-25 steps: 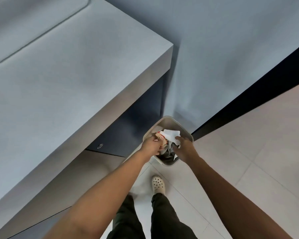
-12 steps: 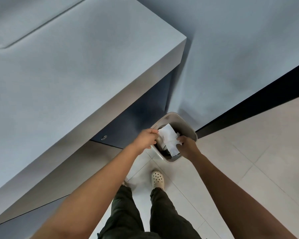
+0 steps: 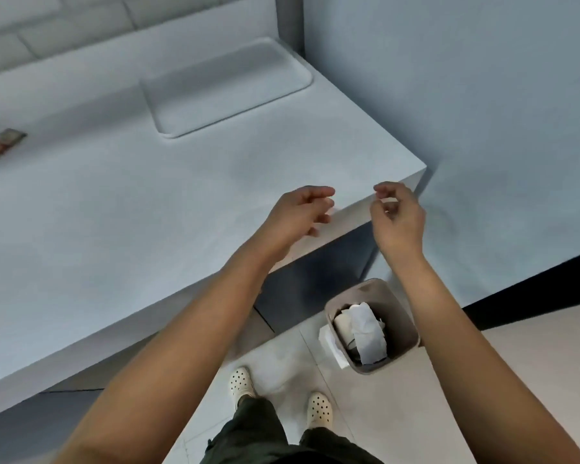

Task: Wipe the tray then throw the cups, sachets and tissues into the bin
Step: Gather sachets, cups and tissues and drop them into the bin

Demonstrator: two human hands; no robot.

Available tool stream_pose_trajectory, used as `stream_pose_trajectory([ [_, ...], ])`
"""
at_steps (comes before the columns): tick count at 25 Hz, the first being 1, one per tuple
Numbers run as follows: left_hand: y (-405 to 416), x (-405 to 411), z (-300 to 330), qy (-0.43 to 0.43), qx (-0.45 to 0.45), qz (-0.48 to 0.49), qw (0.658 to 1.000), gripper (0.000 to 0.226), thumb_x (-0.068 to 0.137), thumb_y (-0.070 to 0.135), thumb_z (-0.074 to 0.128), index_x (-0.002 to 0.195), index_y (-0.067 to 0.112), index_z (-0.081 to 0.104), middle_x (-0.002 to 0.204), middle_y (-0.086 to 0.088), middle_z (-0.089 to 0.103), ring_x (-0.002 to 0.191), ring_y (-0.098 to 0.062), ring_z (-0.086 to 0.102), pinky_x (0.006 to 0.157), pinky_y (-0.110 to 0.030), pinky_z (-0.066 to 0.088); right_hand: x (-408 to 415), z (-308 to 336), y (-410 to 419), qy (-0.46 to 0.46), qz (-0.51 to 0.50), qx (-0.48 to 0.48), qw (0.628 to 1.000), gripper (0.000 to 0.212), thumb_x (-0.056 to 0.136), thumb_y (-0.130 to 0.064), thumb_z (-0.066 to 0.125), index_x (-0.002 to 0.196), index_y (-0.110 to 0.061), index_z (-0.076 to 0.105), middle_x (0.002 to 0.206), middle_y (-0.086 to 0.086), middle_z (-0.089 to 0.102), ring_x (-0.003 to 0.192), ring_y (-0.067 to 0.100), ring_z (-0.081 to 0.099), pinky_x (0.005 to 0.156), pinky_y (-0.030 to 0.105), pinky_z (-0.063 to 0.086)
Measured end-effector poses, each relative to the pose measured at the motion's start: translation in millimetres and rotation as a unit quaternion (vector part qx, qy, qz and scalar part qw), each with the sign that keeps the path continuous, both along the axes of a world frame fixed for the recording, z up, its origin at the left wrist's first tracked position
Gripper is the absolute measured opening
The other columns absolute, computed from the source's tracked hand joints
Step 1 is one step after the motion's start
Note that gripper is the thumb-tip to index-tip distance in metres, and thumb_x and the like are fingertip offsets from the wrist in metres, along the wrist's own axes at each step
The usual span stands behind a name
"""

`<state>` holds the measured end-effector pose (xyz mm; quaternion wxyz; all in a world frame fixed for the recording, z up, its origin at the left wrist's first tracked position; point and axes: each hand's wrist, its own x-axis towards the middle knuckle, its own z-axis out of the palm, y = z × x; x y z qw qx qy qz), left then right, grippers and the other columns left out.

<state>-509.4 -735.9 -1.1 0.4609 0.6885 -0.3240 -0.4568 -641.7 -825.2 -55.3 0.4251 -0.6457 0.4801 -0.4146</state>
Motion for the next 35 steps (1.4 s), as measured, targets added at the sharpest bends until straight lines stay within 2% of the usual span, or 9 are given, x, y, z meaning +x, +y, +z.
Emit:
stream_pose_trajectory([
  [4,41,62,35,-0.027,-0.03,0.099,0.994,0.022,0.093,0.017,0.051,0.114,0.021,0.058,0.099,0.005,0.061,0.083,-0.01,0.062,0.068,-0.023,0.048,81,35,16,0.023,0.14,-0.023,0.99,0.023,0.088,-0.008,0.05,0.108,-0.015,0.06,0.107,-0.003,0.057,0.074,-0.001,0.052,0.062,0.0,0.04],
  [10,130,174,47,-0.058,-0.049,0.275,0.958,0.021,0.093,0.017,0.051,0.112,0.022,0.059,0.095,0.007,0.059,0.081,-0.01,0.06,0.067,-0.024,0.045,208,40,78,0.075,0.332,-0.053,0.939,0.026,0.087,-0.007,0.053,0.111,-0.014,0.061,0.105,-0.002,0.051,0.071,0.001,0.052,0.061,0.002,0.039],
  [14,172,244,38,-0.086,-0.033,0.339,0.936,0.02,0.092,0.015,0.05,0.109,0.022,0.059,0.086,0.008,0.057,0.078,-0.009,0.058,0.064,-0.022,0.044,277,36,106,0.112,0.386,-0.063,0.914,0.024,0.087,-0.008,0.054,0.109,-0.015,0.061,0.104,-0.001,0.051,0.079,0.015,0.053,0.074,0.02,0.039],
  [18,222,340,24,-0.099,0.005,0.408,0.907,0.027,0.09,0.01,0.051,0.115,0.015,0.059,0.078,0.007,0.054,0.067,-0.007,0.05,0.053,-0.015,0.042,371,33,138,0.156,0.419,-0.068,0.892,0.024,0.088,-0.009,0.053,0.11,-0.016,0.06,0.105,-0.002,0.048,0.081,0.015,0.051,0.076,0.021,0.037],
  [26,309,502,-1,-0.07,0.109,0.529,0.839,0.036,0.088,0.014,0.057,0.124,0.014,0.057,0.082,0.001,0.055,0.065,-0.006,0.047,0.061,-0.021,0.042,531,32,162,0.232,0.463,-0.117,0.847,0.026,0.088,-0.009,0.052,0.112,-0.015,0.061,0.116,0.007,0.052,0.09,0.015,0.047,0.083,0.026,0.039],
  [27,317,516,-4,-0.075,0.117,0.537,0.832,0.038,0.087,0.016,0.059,0.125,0.014,0.055,0.092,-0.003,0.058,0.069,-0.009,0.051,0.065,-0.023,0.046,546,33,161,0.239,0.463,-0.124,0.845,0.026,0.088,-0.01,0.052,0.112,-0.014,0.061,0.118,0.008,0.052,0.089,0.015,0.047,0.084,0.026,0.04],
  [29,331,547,-13,-0.091,0.145,0.554,0.814,0.047,0.083,0.023,0.062,0.129,0.015,0.051,0.119,-0.008,0.057,0.098,-0.021,0.059,0.088,-0.033,0.051,581,31,163,0.256,0.463,-0.137,0.837,0.026,0.089,-0.009,0.05,0.112,-0.014,0.06,0.121,0.009,0.051,0.091,0.018,0.048,0.086,0.028,0.041],
  [31,340,572,-22,-0.108,0.207,0.566,0.791,0.059,0.081,0.029,0.061,0.136,0.017,0.042,0.137,-0.015,0.043,0.122,-0.031,0.047,0.105,-0.04,0.04,612,30,167,0.295,0.452,-0.171,0.824,0.032,0.089,-0.002,0.045,0.114,-0.014,0.059,0.126,0.009,0.048,0.104,0.023,0.05,0.088,0.031,0.043],
  [35,338,608,-30,-0.147,0.258,0.567,0.768,0.068,0.083,0.028,0.057,0.143,0.017,0.027,0.141,-0.017,0.03,0.13,-0.038,0.032,0.107,-0.045,0.03,669,31,177,0.367,0.412,-0.237,0.8,0.044,0.088,0.003,0.04,0.124,-0.018,0.053,0.133,0.007,0.043,0.12,0.028,0.04,0.09,0.037,0.046],
])
